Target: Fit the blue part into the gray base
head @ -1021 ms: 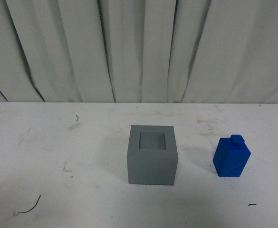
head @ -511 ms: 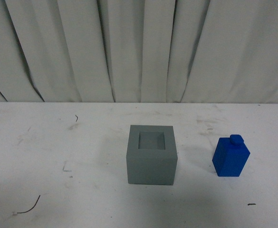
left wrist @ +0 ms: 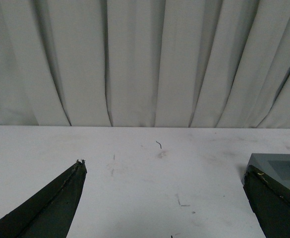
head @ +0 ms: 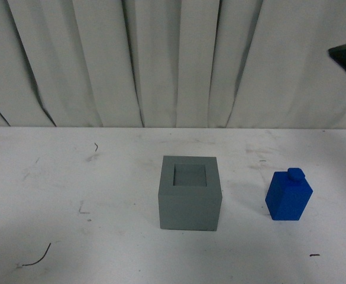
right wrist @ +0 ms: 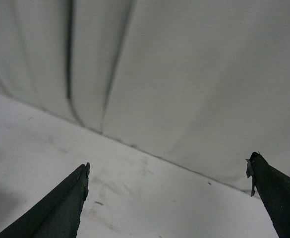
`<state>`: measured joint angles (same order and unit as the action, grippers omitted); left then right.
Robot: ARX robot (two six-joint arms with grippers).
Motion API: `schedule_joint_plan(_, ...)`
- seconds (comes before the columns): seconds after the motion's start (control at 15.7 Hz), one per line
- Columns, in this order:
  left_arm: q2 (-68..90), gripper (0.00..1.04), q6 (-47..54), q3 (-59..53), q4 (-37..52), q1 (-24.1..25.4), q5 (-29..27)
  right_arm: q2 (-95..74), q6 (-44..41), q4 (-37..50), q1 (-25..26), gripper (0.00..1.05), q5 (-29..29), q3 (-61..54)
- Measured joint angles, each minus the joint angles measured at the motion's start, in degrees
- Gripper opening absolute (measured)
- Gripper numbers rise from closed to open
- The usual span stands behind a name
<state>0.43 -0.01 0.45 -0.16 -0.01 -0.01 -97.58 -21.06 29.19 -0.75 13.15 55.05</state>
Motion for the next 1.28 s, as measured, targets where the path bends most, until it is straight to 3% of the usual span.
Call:
schedule_joint_plan(0.13, 0.0, 0.98, 0.0, 0.0, 0.0, 0.0, 0.0, -2.78, -13.42, -14.88, -1.25, 0.98, 10.71, 6.19)
schedule_joint_plan(0.26, 0.0, 0.98, 0.0, 0.0, 0.0, 0.0, 0.0, -6.43, -28.65, -31.12, -1.49, 0.98, 16.15, 12.35)
schedule_joint_plan(0.38, 0.0, 0.98, 0.0, 0.0, 0.0, 0.0, 0.0, -11.34, -44.46, -47.93, -1.57, 0.98, 15.65, 21.0)
schedule_joint_plan(0.57, 0.0, 0.98, 0.0, 0.0, 0.0, 0.0, 0.0, -17.22, -56.39, -62.18, -3.15, 0.98, 14.4, 31.41)
schedule_joint_plan(0.96, 0.0, 0.98, 0.0, 0.0, -0.02, 0.0, 0.0, -24.0, -64.85, -73.33, -5.77, 0.98, 9.75, 38.34)
schedule_joint_plan(1.28, 0.0, 0.98, 0.0, 0.0, 0.0, 0.0, 0.0, -27.98, -70.27, -73.96, -6.03, 0.98, 4.81, 38.86)
